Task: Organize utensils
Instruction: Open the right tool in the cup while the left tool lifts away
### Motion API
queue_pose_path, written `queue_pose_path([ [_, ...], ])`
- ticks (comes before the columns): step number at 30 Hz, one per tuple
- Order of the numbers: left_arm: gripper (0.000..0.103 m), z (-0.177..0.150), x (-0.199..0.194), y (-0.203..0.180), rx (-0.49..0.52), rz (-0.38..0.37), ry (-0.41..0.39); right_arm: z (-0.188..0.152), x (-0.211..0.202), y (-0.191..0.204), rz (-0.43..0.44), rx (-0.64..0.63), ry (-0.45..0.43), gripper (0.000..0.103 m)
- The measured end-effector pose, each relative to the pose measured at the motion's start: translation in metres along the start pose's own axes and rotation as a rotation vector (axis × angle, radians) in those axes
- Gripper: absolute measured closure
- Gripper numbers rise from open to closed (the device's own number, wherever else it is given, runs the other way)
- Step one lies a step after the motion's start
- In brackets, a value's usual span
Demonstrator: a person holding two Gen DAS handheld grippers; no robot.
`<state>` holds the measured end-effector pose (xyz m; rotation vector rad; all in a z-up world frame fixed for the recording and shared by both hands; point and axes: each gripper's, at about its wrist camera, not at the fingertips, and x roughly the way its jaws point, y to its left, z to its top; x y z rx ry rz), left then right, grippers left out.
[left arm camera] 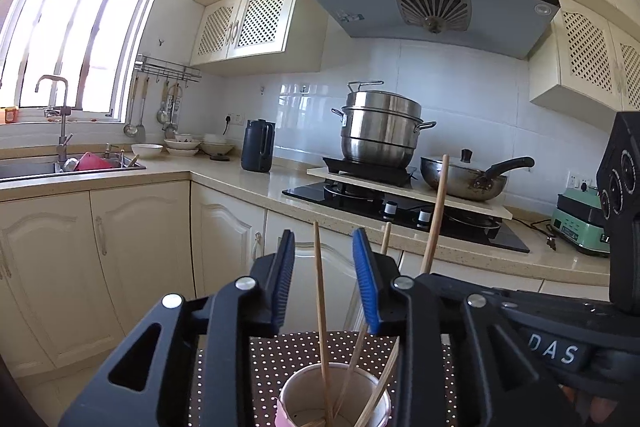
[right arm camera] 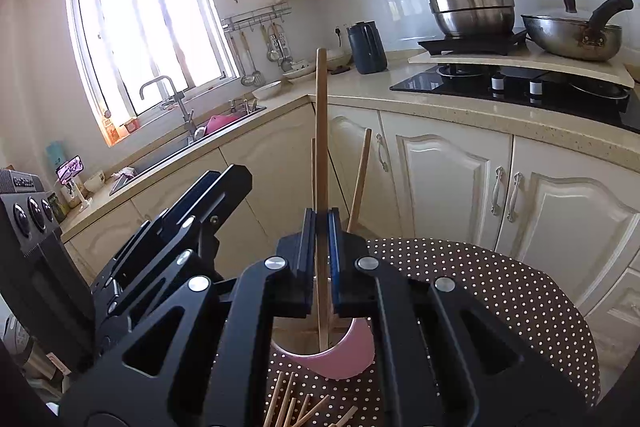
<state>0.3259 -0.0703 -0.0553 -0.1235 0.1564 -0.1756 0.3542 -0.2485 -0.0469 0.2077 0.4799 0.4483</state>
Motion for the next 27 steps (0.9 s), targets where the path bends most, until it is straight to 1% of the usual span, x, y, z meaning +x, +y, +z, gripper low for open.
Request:
queue_pose_path([
  [5, 0.061, 0.005, -0.011, 0.001, 0.018, 0.032, -0.014, 0.0, 0.001, 0.002, 0.011, 0.005, 0.006, 0.096],
  [11, 0.057, 0.008, -0.019, 0.005, 0.039, 0.068, -0.011, -0.003, 0.005, 0.001, 0.048, 0.036, 0.03, 0.096],
  [16, 0.053, 0.011, -0.025, 0.01, 0.043, 0.086, -0.005, -0.005, 0.006, 0.004, 0.034, 0.035, 0.043, 0.095],
  [18, 0.053, 0.012, -0.029, 0.014, 0.034, 0.085, -0.001, -0.005, 0.003, 0.005, 0.019, 0.04, 0.041, 0.09],
  [19, 0.052, 0.012, -0.031, 0.015, 0.03, 0.085, 0.0, -0.005, 0.002, 0.005, 0.013, 0.042, 0.037, 0.079],
  [20, 0.051, 0.013, -0.032, 0.016, 0.027, 0.084, 0.001, -0.005, 0.0, 0.006, 0.008, 0.044, 0.032, 0.062],
  [22, 0.05, 0.014, -0.037, 0.019, 0.017, 0.089, 0.003, -0.006, -0.006, 0.006, -0.012, 0.047, 0.015, 0.059],
  [27, 0.05, 0.019, -0.05, 0.022, 0.004, 0.079, 0.006, -0.007, -0.018, 0.013, -0.024, 0.039, 0.015, 0.059],
])
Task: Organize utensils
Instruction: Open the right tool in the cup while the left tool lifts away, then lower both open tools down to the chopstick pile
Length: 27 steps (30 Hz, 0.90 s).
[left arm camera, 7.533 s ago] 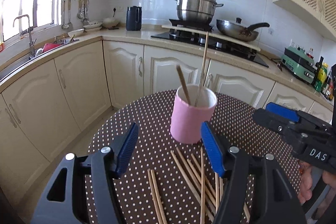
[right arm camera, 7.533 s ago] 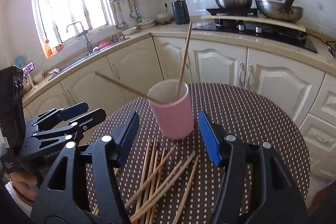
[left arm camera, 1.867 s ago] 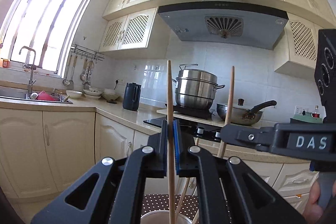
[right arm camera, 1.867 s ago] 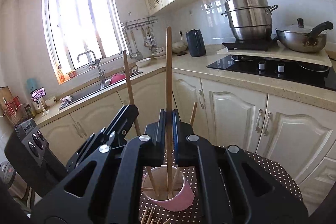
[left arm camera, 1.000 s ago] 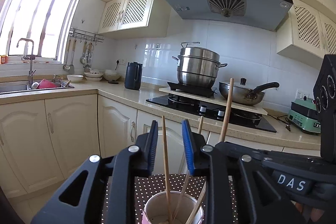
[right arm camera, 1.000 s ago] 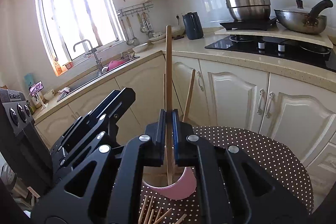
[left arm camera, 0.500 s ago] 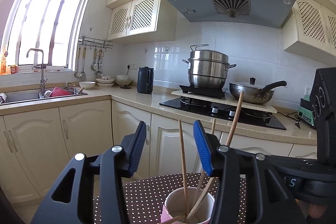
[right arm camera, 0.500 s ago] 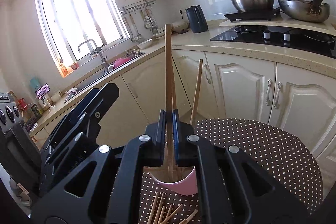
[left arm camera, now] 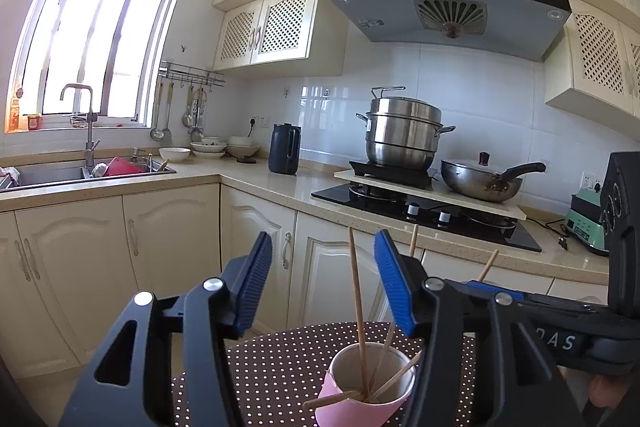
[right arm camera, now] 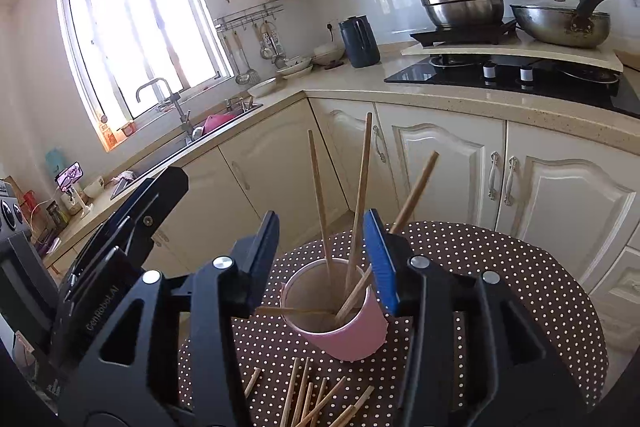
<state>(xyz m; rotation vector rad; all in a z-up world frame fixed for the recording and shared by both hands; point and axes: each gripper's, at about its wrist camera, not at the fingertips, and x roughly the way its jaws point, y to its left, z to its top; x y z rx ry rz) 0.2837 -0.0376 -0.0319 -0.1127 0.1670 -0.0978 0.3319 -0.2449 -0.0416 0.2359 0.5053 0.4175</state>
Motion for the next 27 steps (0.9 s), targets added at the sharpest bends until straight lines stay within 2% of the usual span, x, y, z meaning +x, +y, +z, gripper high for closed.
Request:
queue_pose_path([
  [8, 0.048, 0.008, -0.033, 0.0, 0.011, -0.004, -0.005, -0.006, -0.031, 0.013, -0.01, -0.003, -0.017, 0.059],
  [15, 0.048, 0.008, -0.066, 0.005, 0.015, -0.005, 0.031, -0.019, -0.061, 0.027, -0.043, -0.019, -0.027, 0.059],
  [23, 0.047, -0.014, -0.096, 0.018, 0.033, -0.033, 0.146, -0.053, -0.081, 0.043, -0.081, -0.033, 0.0, 0.059],
  [27, 0.047, -0.037, -0.097, 0.024, 0.062, -0.029, 0.266, -0.076, -0.08, 0.049, -0.098, -0.04, 0.035, 0.059],
])
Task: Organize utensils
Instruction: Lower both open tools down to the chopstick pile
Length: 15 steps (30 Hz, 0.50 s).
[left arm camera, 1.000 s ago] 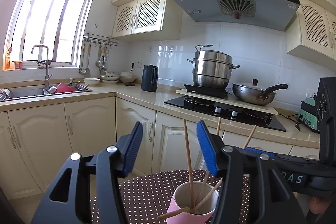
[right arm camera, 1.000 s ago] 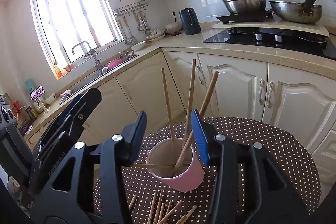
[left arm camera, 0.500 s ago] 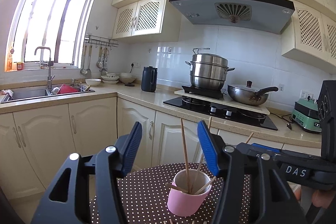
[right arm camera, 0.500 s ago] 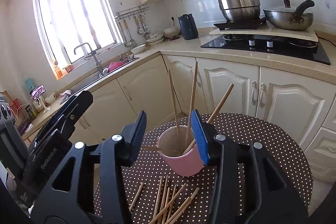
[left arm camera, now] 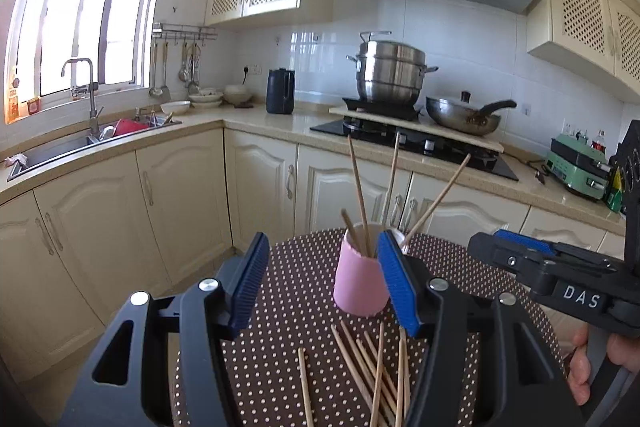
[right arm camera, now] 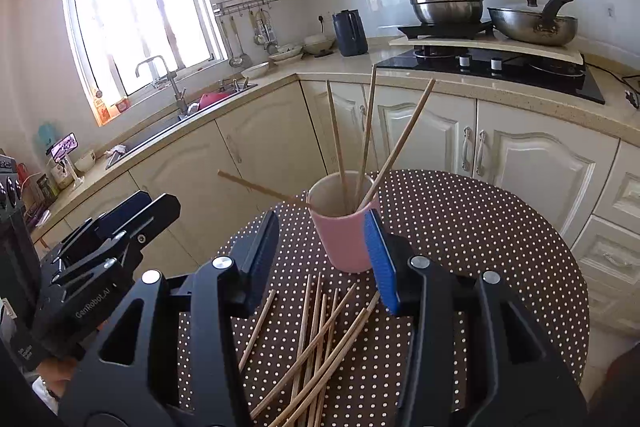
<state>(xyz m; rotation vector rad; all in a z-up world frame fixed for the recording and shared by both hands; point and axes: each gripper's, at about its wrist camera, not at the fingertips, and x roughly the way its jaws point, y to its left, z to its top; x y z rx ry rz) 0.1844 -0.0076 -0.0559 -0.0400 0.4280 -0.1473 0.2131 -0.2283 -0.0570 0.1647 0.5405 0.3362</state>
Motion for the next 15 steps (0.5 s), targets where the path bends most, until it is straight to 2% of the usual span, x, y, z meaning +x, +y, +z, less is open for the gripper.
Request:
queue_pose_path([
  [2, 0.047, -0.013, 0.008, 0.003, 0.013, 0.007, 0.066, -0.013, 0.005, 0.003, -0.015, -0.002, 0.03, 0.059],
  [8, 0.047, -0.069, 0.046, 0.023, -0.003, 0.004, 0.346, -0.048, 0.025, 0.002, -0.043, 0.007, 0.144, 0.059],
  [13, 0.047, -0.105, 0.065, 0.034, -0.026, -0.009, 0.481, -0.073, 0.04, -0.004, -0.056, 0.027, 0.223, 0.059],
  [15, 0.052, -0.114, 0.069, 0.035, -0.02, -0.013, 0.513, -0.08, 0.047, -0.007, -0.058, 0.031, 0.258, 0.059],
])
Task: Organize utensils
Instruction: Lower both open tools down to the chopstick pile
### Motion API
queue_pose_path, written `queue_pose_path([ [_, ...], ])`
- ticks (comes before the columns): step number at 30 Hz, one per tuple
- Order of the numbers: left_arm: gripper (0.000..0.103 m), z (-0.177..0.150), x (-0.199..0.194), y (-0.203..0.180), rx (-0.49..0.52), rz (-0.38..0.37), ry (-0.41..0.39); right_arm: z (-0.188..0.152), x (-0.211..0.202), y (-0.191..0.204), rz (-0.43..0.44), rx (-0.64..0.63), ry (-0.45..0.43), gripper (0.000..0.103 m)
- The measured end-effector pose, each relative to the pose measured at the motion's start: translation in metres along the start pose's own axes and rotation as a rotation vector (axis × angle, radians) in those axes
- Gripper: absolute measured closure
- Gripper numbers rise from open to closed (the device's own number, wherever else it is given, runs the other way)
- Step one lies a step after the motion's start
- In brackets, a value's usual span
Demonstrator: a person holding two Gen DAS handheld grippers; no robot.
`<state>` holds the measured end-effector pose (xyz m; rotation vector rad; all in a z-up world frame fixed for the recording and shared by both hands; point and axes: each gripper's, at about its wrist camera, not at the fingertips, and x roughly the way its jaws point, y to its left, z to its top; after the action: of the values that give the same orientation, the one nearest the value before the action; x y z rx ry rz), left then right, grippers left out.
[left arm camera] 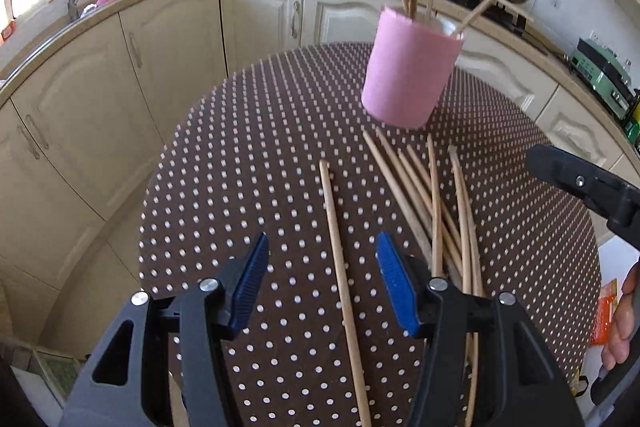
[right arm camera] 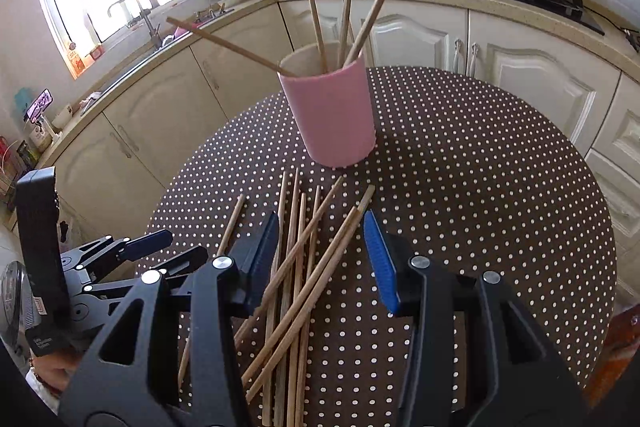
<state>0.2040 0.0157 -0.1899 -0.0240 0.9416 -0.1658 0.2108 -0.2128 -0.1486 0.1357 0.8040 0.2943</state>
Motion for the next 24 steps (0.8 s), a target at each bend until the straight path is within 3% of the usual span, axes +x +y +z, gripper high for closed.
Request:
queue_pose_path([
  [1, 0.059, -0.002, 0.003, -0.001, 0.003, 0.002, 0.014, -0.003, 0.004, 0.0, 0.001, 0.0, 0.013, 0.059],
  [5, 0.069, -0.003, 0.012, -0.004, 0.01, -0.011, 0.06, -0.01, 0.017, -0.002, -0.006, -0.002, 0.069, 0.059],
  [12, 0.077, -0.003, 0.024, -0.013, 0.041, 0.024, 0.101, -0.013, 0.031, -0.011, -0.016, 0.014, 0.123, 0.059],
  [15, 0.094, 0.002, 0.027, -0.014, 0.033, 0.032, 0.107, -0.013, 0.04, -0.015, -0.027, 0.014, 0.157, 0.059],
  [18, 0.097, 0.006, 0.03, -0.011, 0.022, 0.018, 0.108, -0.015, 0.049, -0.015, -0.023, 0.013, 0.187, 0.06],
  [20, 0.097, 0.008, 0.032, -0.008, 0.01, 0.009, 0.108, -0.015, 0.054, -0.015, -0.026, 0.008, 0.209, 0.067],
  [24, 0.097, 0.013, 0.033, -0.008, -0.001, -0.002, 0.106, -0.018, 0.064, -0.012, -0.041, -0.009, 0.245, 0.067],
])
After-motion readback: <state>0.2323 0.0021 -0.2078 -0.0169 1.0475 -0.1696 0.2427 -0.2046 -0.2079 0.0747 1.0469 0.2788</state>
